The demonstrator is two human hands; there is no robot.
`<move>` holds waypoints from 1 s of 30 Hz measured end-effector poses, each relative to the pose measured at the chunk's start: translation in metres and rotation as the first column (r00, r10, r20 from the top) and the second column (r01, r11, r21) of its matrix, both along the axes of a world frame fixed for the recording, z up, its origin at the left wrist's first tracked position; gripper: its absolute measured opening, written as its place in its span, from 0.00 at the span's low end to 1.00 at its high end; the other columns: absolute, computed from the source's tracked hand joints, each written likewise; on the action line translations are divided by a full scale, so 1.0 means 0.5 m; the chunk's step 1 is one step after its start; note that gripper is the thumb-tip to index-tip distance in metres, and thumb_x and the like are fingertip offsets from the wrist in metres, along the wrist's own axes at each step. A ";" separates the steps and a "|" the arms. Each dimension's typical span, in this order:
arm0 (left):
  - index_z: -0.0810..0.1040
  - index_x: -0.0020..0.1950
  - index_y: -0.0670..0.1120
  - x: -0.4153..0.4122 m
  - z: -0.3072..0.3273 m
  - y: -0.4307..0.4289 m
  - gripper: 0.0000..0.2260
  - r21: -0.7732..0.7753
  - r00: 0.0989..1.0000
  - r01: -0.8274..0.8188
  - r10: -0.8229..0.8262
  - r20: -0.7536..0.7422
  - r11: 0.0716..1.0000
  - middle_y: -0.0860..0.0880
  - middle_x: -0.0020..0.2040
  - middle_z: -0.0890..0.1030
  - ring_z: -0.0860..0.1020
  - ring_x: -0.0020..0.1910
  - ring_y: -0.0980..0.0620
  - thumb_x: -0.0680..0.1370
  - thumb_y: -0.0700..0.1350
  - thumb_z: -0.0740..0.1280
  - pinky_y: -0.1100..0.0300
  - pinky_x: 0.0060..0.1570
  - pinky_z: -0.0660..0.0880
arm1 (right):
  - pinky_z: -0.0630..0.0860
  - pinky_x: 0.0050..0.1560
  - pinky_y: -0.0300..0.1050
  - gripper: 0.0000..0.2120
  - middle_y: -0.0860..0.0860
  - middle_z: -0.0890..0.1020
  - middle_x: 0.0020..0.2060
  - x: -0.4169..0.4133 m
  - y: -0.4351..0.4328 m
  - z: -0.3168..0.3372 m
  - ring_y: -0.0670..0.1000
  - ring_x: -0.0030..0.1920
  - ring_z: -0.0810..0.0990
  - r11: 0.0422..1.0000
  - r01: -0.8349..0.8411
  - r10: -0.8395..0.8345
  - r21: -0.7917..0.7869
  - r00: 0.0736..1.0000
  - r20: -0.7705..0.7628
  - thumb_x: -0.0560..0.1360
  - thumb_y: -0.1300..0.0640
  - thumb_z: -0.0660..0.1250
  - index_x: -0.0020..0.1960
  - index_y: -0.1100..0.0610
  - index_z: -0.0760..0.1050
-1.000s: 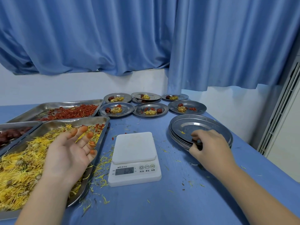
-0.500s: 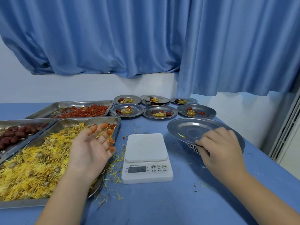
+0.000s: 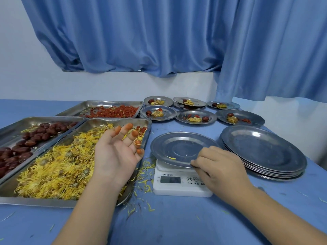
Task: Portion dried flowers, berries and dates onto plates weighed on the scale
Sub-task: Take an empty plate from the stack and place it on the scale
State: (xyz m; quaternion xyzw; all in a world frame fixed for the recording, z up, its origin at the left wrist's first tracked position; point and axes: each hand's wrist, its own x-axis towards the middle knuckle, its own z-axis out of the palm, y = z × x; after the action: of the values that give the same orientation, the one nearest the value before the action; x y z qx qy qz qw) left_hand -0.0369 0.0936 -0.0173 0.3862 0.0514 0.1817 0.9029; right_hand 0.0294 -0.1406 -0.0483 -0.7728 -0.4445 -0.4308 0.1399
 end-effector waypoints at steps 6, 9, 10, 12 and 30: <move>0.78 0.50 0.47 0.001 -0.001 -0.004 0.11 0.008 1.000 0.009 -0.009 0.001 1.000 0.49 0.39 0.79 0.73 0.35 0.51 0.76 0.50 0.60 0.57 0.37 0.68 | 0.73 0.25 0.43 0.09 0.48 0.79 0.31 0.004 -0.002 -0.007 0.54 0.30 0.76 0.998 0.042 -0.046 -0.038 0.994 -0.098 0.62 0.65 0.78 0.35 0.53 0.81; 0.78 0.50 0.47 -0.001 0.001 -0.006 0.11 0.011 1.000 0.008 -0.008 -0.001 1.000 0.49 0.39 0.79 0.73 0.35 0.51 0.75 0.50 0.61 0.57 0.37 0.68 | 0.75 0.29 0.43 0.06 0.46 0.80 0.33 -0.003 -0.001 -0.002 0.52 0.32 0.78 0.998 0.024 -0.032 -0.053 0.985 -0.172 0.64 0.57 0.79 0.36 0.52 0.82; 0.78 0.50 0.46 -0.001 0.002 -0.007 0.11 0.010 1.000 0.007 -0.007 -0.004 1.000 0.49 0.39 0.78 0.73 0.35 0.51 0.75 0.50 0.60 0.57 0.37 0.68 | 0.75 0.30 0.42 0.06 0.46 0.80 0.34 -0.006 -0.003 0.001 0.51 0.32 0.79 0.998 0.012 -0.022 -0.057 0.982 -0.189 0.65 0.54 0.79 0.37 0.52 0.82; 0.78 0.50 0.46 -0.002 0.003 -0.009 0.11 0.008 1.000 0.005 -0.005 -0.008 1.000 0.49 0.39 0.78 0.73 0.35 0.50 0.76 0.50 0.60 0.57 0.37 0.68 | 0.75 0.33 0.42 0.07 0.45 0.80 0.35 -0.013 -0.010 0.005 0.50 0.34 0.79 0.998 -0.016 0.001 -0.062 0.975 -0.222 0.67 0.50 0.77 0.38 0.52 0.82; 0.78 0.49 0.46 0.003 -0.002 -0.011 0.11 0.066 0.999 0.024 -0.022 -0.026 0.998 0.48 0.39 0.78 0.73 0.35 0.51 0.76 0.50 0.59 0.57 0.38 0.67 | 0.74 0.37 0.39 0.18 0.37 0.77 0.35 -0.021 -0.087 0.029 0.40 0.35 0.75 0.923 -0.054 -0.268 -0.381 0.620 -0.738 0.69 0.32 0.61 0.57 0.34 0.67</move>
State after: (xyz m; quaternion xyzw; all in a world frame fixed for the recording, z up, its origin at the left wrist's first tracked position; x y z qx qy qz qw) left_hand -0.0354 0.0879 -0.0183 0.4189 0.0521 0.1681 0.8908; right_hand 0.0187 -0.1840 -0.0339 -0.9194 -0.3644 0.0288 0.1449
